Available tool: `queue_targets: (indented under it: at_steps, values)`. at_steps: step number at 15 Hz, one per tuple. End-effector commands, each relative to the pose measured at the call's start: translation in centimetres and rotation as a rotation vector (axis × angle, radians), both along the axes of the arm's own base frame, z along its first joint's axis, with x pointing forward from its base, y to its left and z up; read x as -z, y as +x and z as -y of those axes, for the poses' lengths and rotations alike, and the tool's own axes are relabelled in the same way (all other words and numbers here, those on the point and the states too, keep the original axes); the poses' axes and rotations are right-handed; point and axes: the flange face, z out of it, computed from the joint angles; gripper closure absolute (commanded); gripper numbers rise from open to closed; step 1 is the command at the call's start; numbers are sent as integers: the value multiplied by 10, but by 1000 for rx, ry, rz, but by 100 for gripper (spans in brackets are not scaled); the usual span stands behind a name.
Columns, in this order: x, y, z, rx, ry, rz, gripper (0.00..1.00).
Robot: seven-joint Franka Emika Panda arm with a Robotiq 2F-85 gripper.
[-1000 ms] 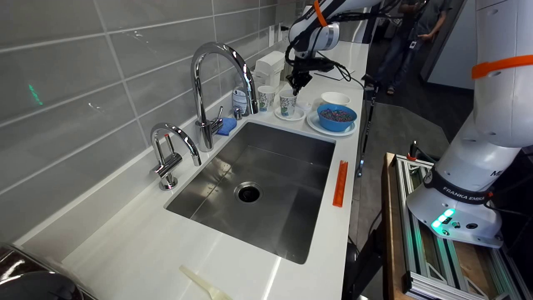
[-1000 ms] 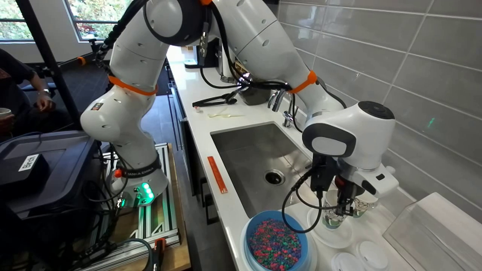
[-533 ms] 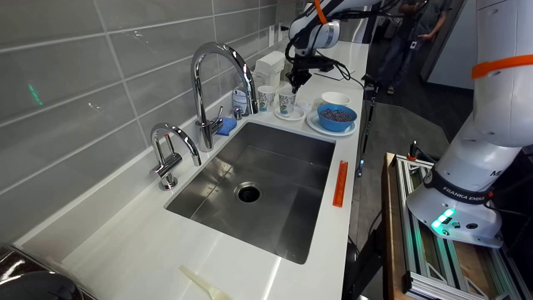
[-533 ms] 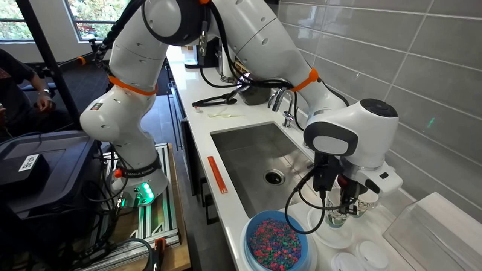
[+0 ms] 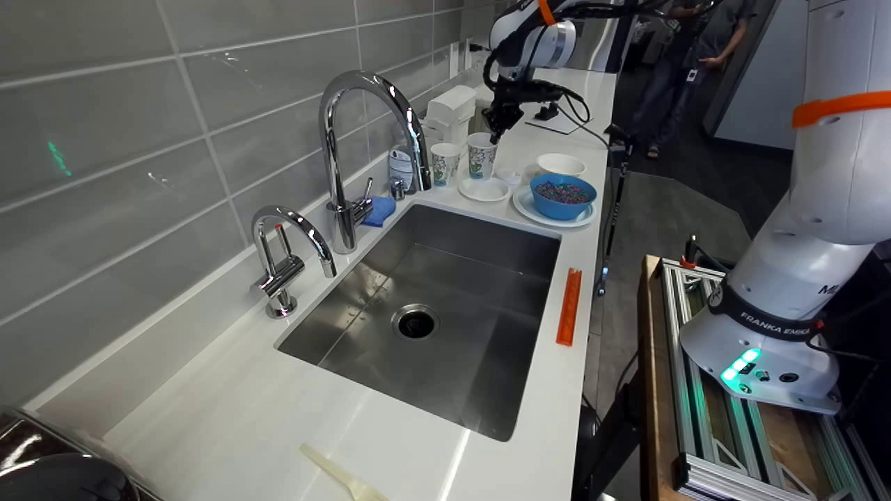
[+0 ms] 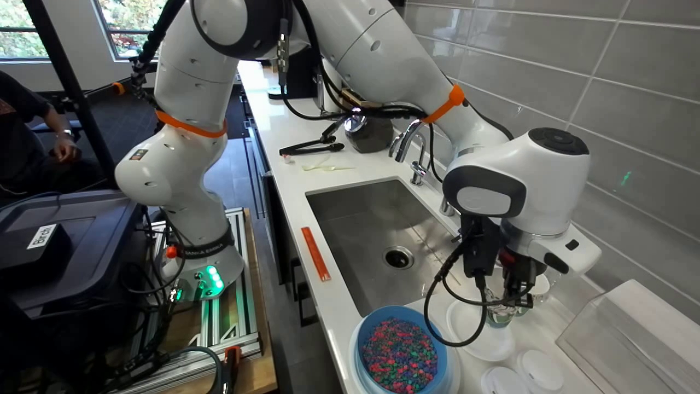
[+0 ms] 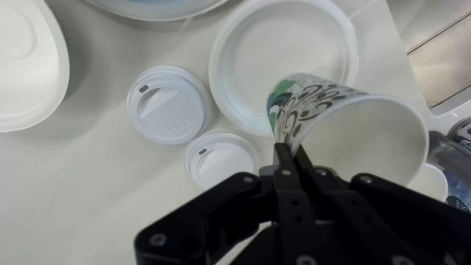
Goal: Put the cup in the sink and turn on the tap
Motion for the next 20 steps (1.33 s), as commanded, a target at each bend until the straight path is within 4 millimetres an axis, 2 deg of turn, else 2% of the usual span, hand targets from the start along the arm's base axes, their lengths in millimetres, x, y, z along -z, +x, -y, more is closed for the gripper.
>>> queue_targets:
  at_steps: [1,6,11,16,20]
  values:
    - [-29,-13,-2,-50,14,13,99]
    - [-77,-22,-10,-95,13,30,99]
    - [-112,-9,-29,-135,23,45,99]
    - [-120,18,-43,-167,19,59,99]
    - [-119,21,-60,-228,20,45,99]
